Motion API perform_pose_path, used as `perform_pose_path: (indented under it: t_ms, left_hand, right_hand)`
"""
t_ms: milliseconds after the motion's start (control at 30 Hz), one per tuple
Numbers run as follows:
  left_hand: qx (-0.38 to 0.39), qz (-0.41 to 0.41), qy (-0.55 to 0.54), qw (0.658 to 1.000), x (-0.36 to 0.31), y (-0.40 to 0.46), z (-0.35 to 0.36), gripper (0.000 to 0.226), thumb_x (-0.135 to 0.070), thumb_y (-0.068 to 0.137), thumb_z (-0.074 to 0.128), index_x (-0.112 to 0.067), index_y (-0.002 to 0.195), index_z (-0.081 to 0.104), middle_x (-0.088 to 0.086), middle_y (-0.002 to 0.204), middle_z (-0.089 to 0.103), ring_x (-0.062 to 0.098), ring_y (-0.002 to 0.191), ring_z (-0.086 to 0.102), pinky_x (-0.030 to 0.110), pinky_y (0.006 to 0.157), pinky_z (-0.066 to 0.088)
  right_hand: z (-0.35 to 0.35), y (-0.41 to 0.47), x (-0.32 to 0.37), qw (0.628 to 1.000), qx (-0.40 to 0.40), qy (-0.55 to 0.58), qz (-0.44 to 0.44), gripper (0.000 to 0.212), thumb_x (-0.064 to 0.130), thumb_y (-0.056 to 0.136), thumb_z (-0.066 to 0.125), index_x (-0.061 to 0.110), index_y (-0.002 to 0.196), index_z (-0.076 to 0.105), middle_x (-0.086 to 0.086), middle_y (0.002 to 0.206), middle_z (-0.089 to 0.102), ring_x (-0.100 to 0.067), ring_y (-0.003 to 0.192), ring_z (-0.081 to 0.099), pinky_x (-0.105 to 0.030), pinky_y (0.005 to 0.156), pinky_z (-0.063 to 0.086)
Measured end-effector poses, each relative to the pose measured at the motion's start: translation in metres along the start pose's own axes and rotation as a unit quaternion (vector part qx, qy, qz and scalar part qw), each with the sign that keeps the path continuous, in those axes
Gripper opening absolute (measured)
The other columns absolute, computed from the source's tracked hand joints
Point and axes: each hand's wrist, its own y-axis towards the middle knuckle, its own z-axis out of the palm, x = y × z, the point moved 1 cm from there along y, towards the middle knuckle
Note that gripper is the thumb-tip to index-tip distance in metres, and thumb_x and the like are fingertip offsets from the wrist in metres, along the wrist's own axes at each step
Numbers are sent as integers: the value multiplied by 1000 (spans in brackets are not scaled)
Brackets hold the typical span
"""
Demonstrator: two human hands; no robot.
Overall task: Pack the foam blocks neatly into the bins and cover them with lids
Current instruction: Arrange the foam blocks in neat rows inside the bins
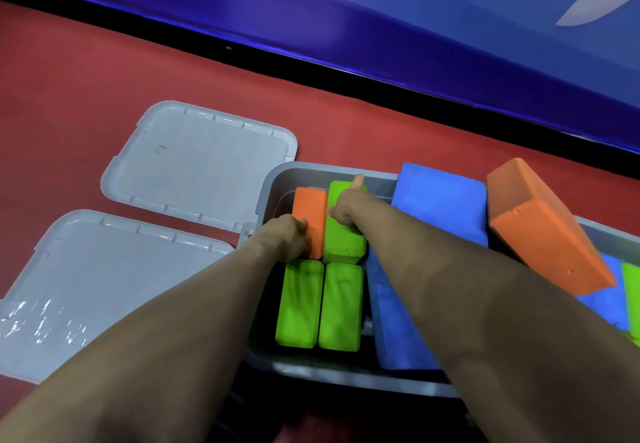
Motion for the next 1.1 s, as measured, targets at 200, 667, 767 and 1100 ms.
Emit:
perform_pose_path:
  t_ms: [200,667,767,1100]
  left_hand:
    - [-100,-57,-113,987,-12,-1,-3,72,-66,94,40,-3,108,70,23,119,68,38,110,63,38,94,49]
    - [-129,91,-66,985,-34,-3,20,63,-51,100,50,-24,155,36,13,165,21,31,152,18,39,124,15]
    - [-110,85,-182,974,-60,-18,-9,56,-45,101,53,-11,145,52,13,146,54,27,136,48,31,112,33]
    - [-7,-105,-395,913,-121,-85,-2,76,-52,93,64,-4,148,41,14,151,45,36,134,46,46,97,40]
  right_hand:
    - [-18,-5,-6,989,-34,-105,-94,47,25,100,57,-1,139,53,-18,147,52,-34,135,51,-38,101,49]
    - [-101,-110,-130,939,-255,9,-229,46,31,93,67,15,136,59,-8,146,52,-26,137,45,-33,114,27]
    - [-108,-121,-161,946,-256,6,-198,57,39,91,70,15,141,55,-11,152,45,-25,144,37,-35,119,25]
    - [-128,-131,-268,915,-277,283,82,99,74,77,67,19,153,34,-19,156,36,-40,142,37,-52,117,33]
